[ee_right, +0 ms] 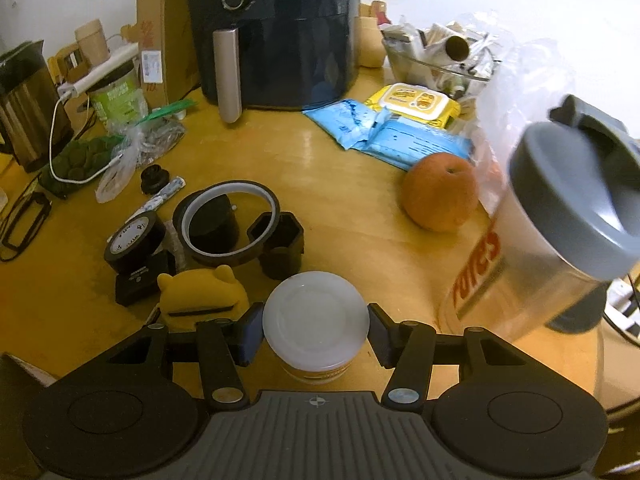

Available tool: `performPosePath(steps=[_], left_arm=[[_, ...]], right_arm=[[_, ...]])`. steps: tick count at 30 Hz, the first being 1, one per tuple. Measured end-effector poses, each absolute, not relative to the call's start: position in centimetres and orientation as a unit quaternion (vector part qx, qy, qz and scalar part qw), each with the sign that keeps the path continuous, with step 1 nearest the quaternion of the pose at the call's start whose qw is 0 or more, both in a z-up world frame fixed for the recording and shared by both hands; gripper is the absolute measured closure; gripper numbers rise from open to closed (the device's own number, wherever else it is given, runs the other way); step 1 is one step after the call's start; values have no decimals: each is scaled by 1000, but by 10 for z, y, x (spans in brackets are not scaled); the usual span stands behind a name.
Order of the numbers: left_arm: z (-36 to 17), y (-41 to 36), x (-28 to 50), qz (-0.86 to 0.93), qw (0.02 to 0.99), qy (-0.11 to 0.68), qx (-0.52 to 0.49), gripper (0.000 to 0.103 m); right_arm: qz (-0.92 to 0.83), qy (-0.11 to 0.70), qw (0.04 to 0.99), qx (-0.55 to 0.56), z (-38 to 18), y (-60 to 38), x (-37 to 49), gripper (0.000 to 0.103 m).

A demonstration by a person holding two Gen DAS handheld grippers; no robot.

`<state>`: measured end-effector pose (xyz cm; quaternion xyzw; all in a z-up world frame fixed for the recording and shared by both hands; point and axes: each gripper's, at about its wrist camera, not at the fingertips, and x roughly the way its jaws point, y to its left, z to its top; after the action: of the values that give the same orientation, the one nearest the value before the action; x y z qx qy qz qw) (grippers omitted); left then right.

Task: Organize rigid objects
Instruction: 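Lift the white jar with the right tool while the left tool grasps the black tape roll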

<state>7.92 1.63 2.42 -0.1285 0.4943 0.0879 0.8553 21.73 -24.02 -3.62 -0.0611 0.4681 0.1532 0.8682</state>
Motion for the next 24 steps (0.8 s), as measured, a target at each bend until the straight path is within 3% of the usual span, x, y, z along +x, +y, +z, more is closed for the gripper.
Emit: performPosePath(steps=[24], left_arm=[[9,20,122,22,879,457,-133,0]], right_arm=[[113,459,881,15,0,-282,167,46]])
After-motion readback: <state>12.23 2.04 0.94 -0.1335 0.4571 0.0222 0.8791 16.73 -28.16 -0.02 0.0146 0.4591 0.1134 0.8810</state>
